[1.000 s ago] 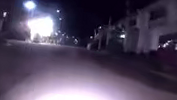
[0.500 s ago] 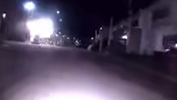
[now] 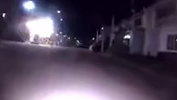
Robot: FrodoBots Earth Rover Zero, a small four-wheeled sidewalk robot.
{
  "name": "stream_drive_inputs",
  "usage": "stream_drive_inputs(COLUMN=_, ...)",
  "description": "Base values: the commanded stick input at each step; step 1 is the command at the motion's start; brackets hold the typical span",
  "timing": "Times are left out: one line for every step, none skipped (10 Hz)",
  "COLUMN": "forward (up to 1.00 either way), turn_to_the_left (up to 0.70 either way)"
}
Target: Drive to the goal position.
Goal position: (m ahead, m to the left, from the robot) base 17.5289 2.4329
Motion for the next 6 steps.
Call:
stream_drive_inputs(forward=0.85, turn_to_the_left=0.00)
stream_drive_inputs(forward=0.85, turn_to_the_left=0.00)
stream_drive_inputs(forward=0.85, turn_to_the_left=0.00)
stream_drive_inputs(forward=0.85, turn_to_the_left=0.00)
stream_drive_inputs(forward=0.85, turn_to_the_left=0.00)
stream_drive_inputs(forward=0.85, turn_to_the_left=0.00)
